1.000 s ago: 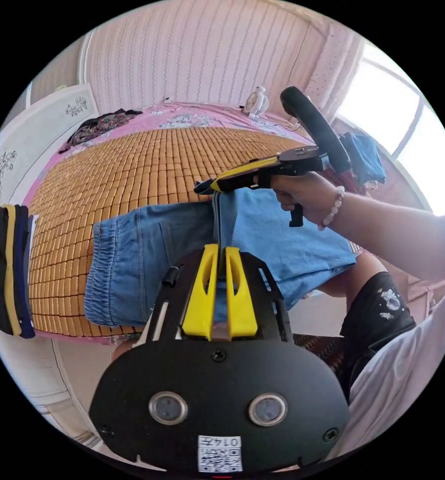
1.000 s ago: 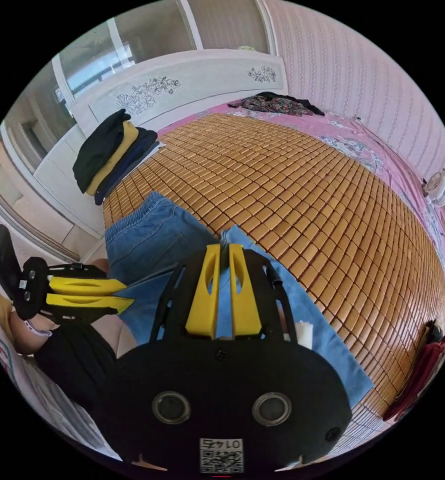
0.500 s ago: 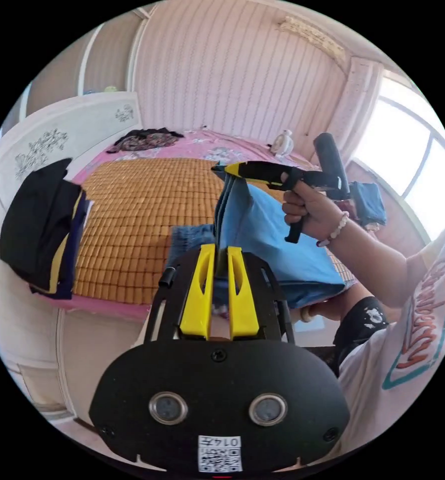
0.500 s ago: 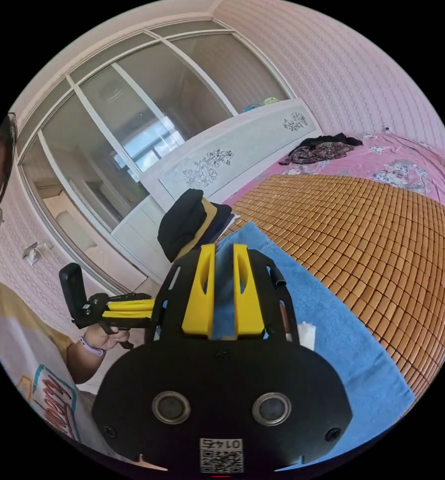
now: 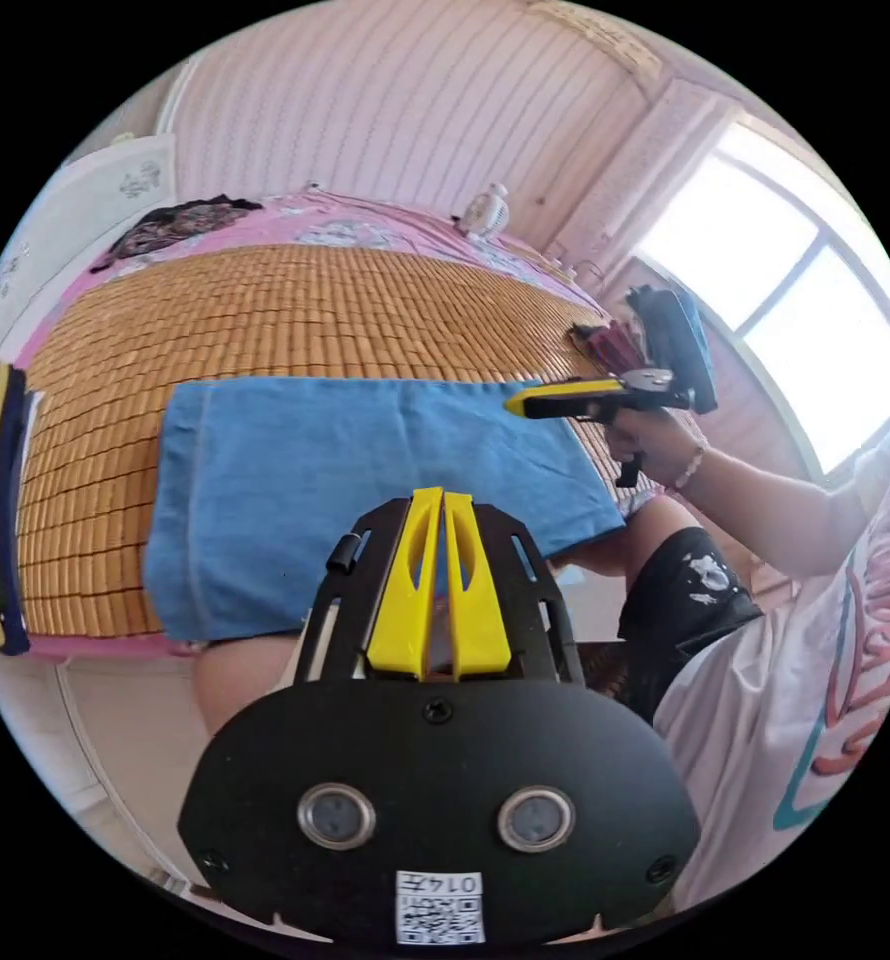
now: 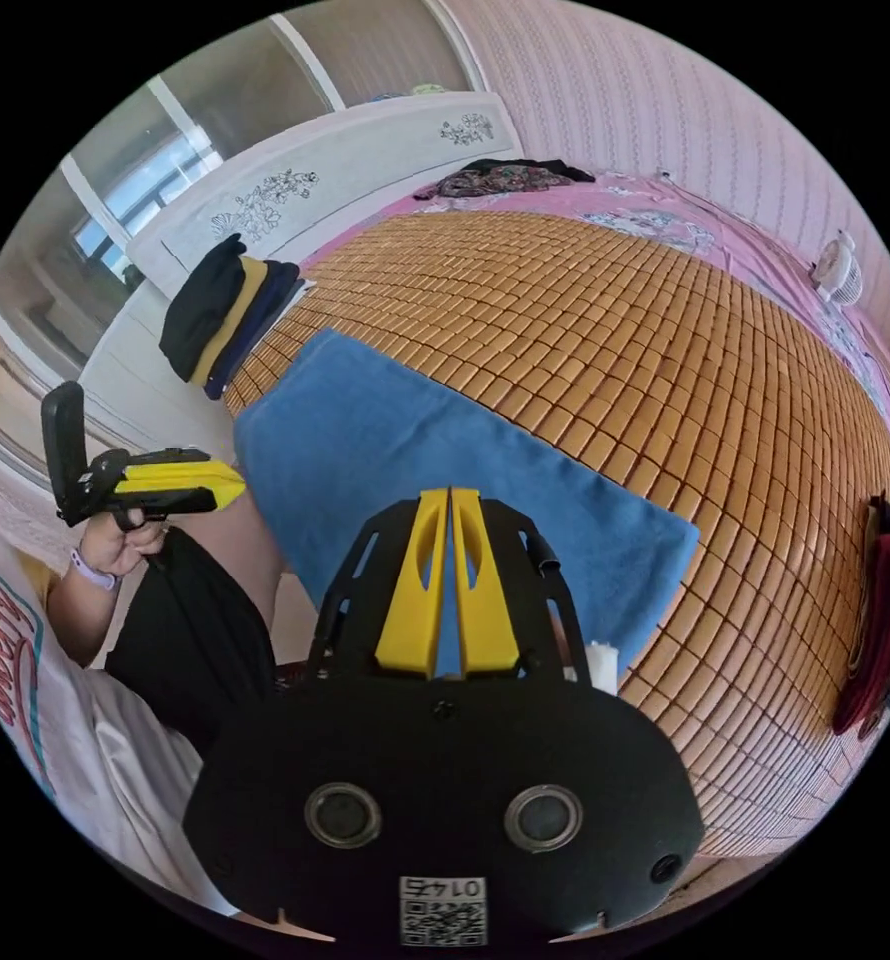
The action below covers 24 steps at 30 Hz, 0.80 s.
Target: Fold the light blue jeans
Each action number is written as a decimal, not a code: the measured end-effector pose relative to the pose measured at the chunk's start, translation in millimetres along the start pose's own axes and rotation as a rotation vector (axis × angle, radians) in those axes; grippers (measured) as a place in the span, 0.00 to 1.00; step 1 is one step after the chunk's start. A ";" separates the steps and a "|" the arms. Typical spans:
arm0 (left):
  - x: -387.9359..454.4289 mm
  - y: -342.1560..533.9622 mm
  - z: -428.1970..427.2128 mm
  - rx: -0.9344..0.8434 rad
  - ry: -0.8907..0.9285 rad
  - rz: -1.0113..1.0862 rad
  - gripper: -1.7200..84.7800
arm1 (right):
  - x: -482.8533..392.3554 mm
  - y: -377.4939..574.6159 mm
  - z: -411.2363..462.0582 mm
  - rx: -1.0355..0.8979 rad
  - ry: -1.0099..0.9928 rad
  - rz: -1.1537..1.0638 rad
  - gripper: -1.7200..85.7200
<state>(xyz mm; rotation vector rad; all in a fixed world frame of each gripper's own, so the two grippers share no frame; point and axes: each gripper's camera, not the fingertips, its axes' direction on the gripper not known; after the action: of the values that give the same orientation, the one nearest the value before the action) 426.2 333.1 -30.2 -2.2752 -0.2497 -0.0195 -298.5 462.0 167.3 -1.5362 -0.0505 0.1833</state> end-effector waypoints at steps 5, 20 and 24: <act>47.9 -46.0 46.7 -0.070 -0.147 0.100 0.01 | -33.3 -63.3 57.8 -0.114 0.001 -0.157 0.02; 40.8 -95.7 78.7 -0.279 -0.175 0.055 0.01 | 62.4 -56.4 141.0 -0.201 -0.182 -0.002 0.02; 55.5 -105.1 64.7 -0.203 -0.121 0.138 0.02 | 103.0 50.3 79.6 -0.014 -0.139 0.058 0.03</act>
<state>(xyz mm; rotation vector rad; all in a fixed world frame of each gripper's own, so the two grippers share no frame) 456.6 458.3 11.2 -2.4945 -0.1592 0.1725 -213.1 557.3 111.6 -1.5379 -0.1178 0.3361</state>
